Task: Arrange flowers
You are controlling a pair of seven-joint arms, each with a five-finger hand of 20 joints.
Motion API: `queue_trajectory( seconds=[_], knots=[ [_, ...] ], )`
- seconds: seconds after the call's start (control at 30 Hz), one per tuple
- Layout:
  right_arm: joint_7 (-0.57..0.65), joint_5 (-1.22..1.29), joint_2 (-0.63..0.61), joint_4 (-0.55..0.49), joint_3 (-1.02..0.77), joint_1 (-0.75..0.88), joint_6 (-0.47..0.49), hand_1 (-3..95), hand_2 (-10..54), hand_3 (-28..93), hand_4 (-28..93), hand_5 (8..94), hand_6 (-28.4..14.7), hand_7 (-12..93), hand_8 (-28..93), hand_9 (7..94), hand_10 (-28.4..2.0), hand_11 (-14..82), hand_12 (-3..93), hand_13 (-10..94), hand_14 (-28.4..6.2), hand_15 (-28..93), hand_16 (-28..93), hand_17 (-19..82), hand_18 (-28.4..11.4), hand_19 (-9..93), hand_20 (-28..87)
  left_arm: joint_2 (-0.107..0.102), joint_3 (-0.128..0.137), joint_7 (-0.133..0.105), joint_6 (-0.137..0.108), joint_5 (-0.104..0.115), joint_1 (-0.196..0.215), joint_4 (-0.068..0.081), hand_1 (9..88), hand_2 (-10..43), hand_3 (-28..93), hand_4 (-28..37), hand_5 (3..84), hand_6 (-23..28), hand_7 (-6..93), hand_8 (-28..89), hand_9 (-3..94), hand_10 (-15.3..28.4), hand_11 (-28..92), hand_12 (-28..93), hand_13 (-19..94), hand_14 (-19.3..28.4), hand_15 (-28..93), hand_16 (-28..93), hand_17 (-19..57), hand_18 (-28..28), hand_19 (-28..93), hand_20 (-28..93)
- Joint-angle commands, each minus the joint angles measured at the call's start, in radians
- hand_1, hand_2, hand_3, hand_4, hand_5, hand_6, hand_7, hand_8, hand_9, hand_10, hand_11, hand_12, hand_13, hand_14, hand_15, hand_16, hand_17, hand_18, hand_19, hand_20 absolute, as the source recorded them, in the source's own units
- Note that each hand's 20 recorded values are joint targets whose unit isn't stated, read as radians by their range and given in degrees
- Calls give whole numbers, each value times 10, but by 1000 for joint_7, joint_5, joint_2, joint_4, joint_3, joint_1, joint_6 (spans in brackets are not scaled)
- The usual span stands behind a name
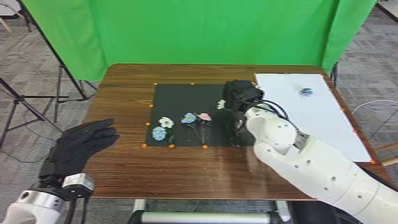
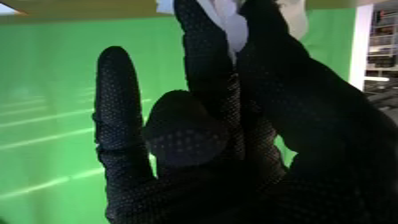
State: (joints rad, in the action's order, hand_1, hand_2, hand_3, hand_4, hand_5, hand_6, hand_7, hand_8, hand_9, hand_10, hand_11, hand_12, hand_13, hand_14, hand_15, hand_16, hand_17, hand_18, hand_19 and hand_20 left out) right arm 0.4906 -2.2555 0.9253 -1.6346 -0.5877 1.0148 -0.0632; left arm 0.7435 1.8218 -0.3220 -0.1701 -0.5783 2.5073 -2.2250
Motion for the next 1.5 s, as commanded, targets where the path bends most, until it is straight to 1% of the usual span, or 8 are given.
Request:
queue_trajectory(
  seconds=[0.03, 0.17, 0.2, 0.43, 0.9, 1.1, 1.27, 1.5],
  knots=[
    [7, 16, 22, 12, -34, 26, 49, 514, -95, 793, -283, 778, 42, 284, -20, 904, -48, 102, 366, 799, -11, 766, 217, 319, -147, 822, 44, 9, -5, 17, 19, -9, -11, 7, 275, 37, 830, -160, 460, 131, 194, -104, 410, 227, 367, 109, 284, 284, 644, -143, -88, 227, 585, 108],
    [5, 27, 21, -4, -46, 33, 92, 495, -95, 798, -283, 744, 30, 280, -29, 874, -58, 113, 360, 774, -19, 768, 213, 306, -151, 816, 51, 8, -15, 21, 25, -11, -23, 11, 275, 37, 830, -160, 459, 131, 195, -104, 410, 227, 366, 109, 283, 284, 644, -143, -88, 228, 586, 109],
    [-7, 27, 34, -8, -78, 48, 148, 488, -95, 801, -283, 733, 25, 277, -34, 863, -62, 114, 358, 767, -22, 769, 210, 301, -153, 813, 54, 13, -11, 25, 24, -13, -18, 9, 275, 37, 830, -160, 459, 131, 195, -105, 410, 227, 366, 109, 283, 284, 644, -143, -88, 228, 585, 109],
    [-2, 16, 42, -36, -119, 69, 279, 452, -95, 821, -283, 682, 11, 242, -45, 780, -77, 161, 315, 718, -42, 763, 197, 282, -167, 801, 75, 18, 4, 22, 20, -11, 6, 4, 276, 40, 836, -149, 460, 132, 194, -105, 411, 227, 366, 110, 284, 284, 644, -143, -88, 228, 586, 109],
    [-3, 32, 31, -86, -135, 75, 293, 377, -95, 881, -282, 651, -3, 209, -140, 681, -125, 295, 185, 670, -62, 771, 180, 258, -184, 795, 108, 17, 3, 27, 16, -11, 13, 3, 274, 39, 831, -159, 460, 132, 192, -104, 410, 227, 367, 109, 285, 284, 644, -143, -87, 228, 586, 108],
    [-33, 22, 11, -137, -145, 64, 304, 370, -95, 880, -282, 648, -8, 206, -141, 667, -130, 294, 180, 661, -66, 771, 176, 253, -187, 794, 111, 21, 11, 18, 15, -8, 37, -1, 274, 38, 831, -158, 460, 132, 193, -104, 410, 227, 367, 110, 285, 284, 644, -143, -88, 228, 586, 109],
    [-39, 57, -13, -159, -154, 23, 324, 360, -90, 881, -280, 638, -12, 201, -140, 649, -138, 287, 176, 650, -73, 773, 174, 250, -191, 794, 116, 15, 10, -1, -2, -2, 57, -9, 274, 37, 832, -159, 460, 132, 193, -104, 410, 227, 367, 110, 284, 284, 644, -143, -88, 228, 586, 109],
    [-47, 76, -137, -128, -178, -9, 233, 320, -66, 880, -273, 604, -21, 190, -135, 606, -150, 254, 167, 632, -78, 778, 168, 246, -196, 795, 125, 11, -12, -23, -13, 4, 56, -9, 273, 37, 831, -160, 460, 132, 193, -103, 410, 227, 367, 109, 284, 284, 644, -142, -88, 228, 586, 109]
  ],
)
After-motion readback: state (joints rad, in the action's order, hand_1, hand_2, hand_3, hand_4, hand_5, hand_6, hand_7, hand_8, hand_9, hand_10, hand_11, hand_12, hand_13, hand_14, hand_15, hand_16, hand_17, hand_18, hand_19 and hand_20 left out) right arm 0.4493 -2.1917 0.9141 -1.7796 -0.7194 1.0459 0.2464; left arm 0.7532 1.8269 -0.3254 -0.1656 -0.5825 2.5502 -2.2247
